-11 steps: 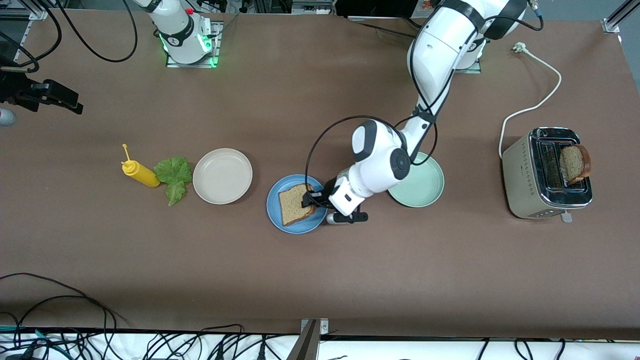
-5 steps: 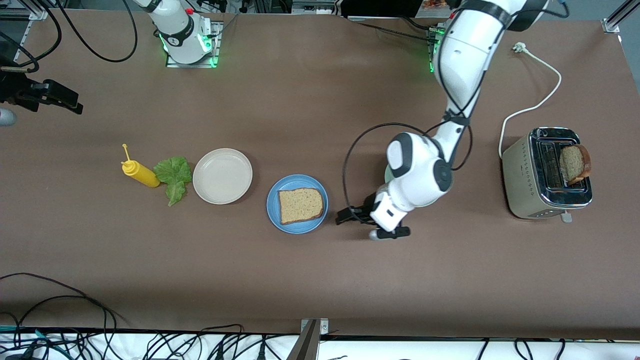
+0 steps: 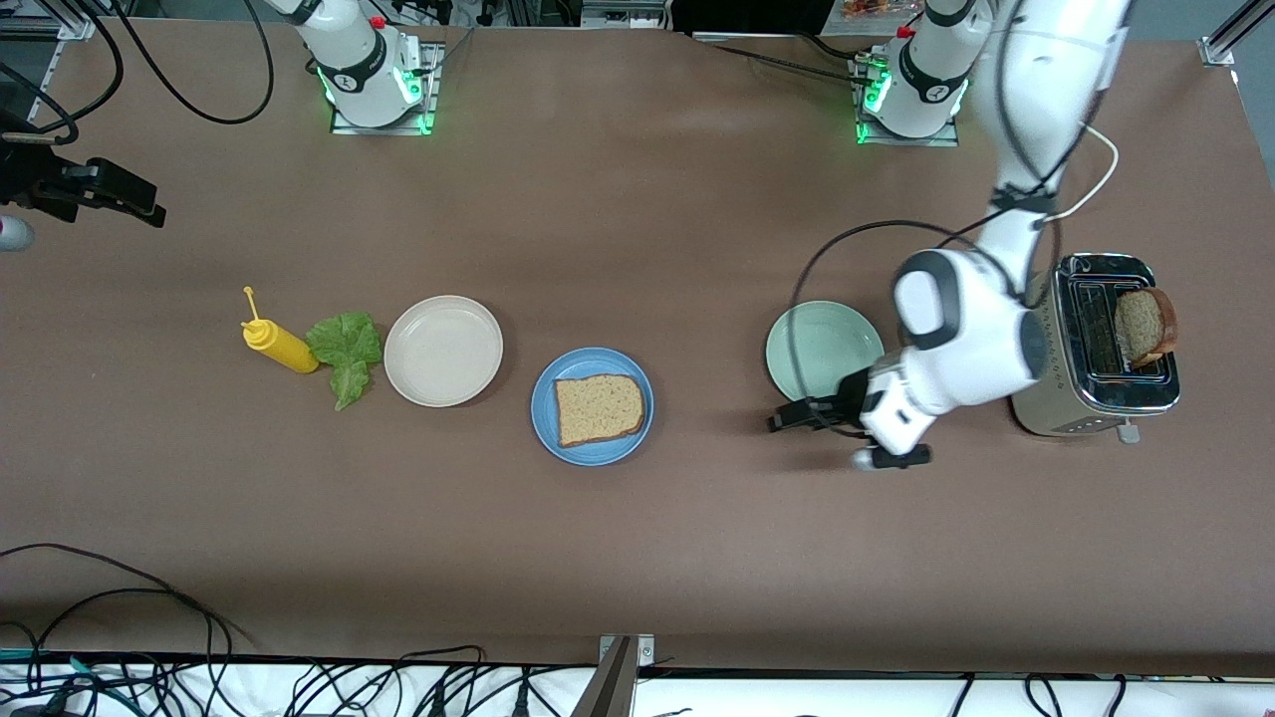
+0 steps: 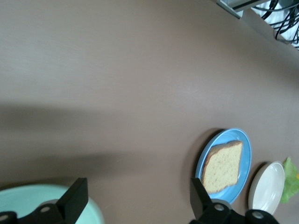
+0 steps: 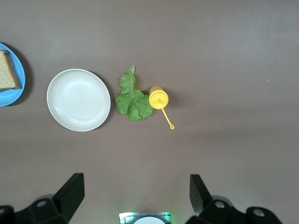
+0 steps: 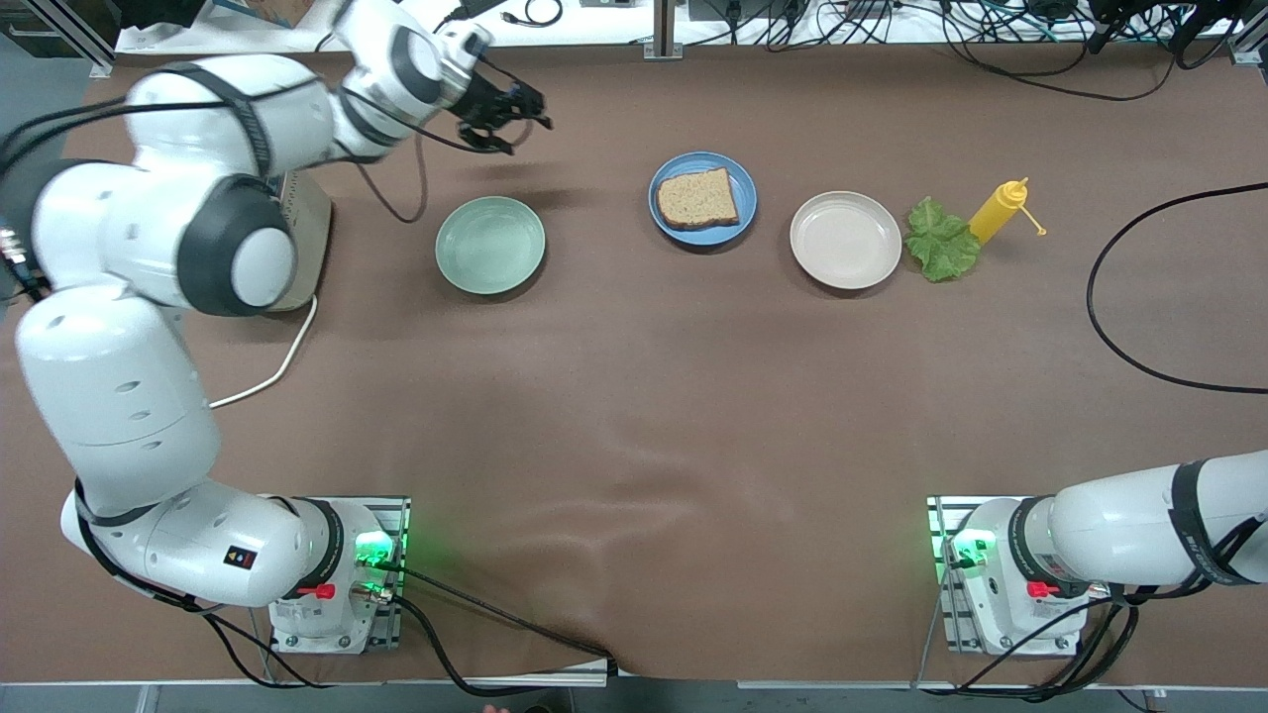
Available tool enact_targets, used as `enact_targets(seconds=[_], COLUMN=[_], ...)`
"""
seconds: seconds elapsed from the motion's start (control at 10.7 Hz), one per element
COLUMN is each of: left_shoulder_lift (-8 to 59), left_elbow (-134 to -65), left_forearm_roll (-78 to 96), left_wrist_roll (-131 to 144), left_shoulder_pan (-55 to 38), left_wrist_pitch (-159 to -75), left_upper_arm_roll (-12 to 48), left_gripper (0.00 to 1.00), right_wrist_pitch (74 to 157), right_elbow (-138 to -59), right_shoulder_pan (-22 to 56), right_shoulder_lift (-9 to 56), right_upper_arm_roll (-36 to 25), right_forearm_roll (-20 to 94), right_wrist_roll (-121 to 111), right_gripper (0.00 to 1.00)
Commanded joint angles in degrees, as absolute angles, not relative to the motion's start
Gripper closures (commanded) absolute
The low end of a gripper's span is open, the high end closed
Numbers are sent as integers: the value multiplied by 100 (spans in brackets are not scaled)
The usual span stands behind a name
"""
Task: Make sandwich in blue plate with both arms
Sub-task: 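Withdraw the left gripper toward the toaster while the right gripper reaches lettuce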
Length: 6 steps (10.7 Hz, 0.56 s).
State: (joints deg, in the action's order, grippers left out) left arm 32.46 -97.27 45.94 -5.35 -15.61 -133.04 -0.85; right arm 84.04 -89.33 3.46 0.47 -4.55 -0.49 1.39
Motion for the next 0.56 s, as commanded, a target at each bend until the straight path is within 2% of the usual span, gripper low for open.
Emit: enact_targets(seconds=[0.0,0.47], left_shoulder_lift=[2340,1469], left_elbow=[-10081,-9993], left_forearm_roll=[2699,960], left_wrist_roll=[-459,-202], left_shoulder_pan=[-846,-370], left_wrist_pitch=[-12369,-11059], left_upper_arm_roll=[-53,-79], left_gripper=[3,3], right_wrist_pitch=[8140,8296], right_elbow=[-8877,-8868], right_shoulder_pan=[369,404], right_shoulder_lift=[70,728], right_upper_arm_roll=[-457,-404], right_forearm_roll=[35,35], right_wrist_roll=[53,-105], right_gripper=[0,0])
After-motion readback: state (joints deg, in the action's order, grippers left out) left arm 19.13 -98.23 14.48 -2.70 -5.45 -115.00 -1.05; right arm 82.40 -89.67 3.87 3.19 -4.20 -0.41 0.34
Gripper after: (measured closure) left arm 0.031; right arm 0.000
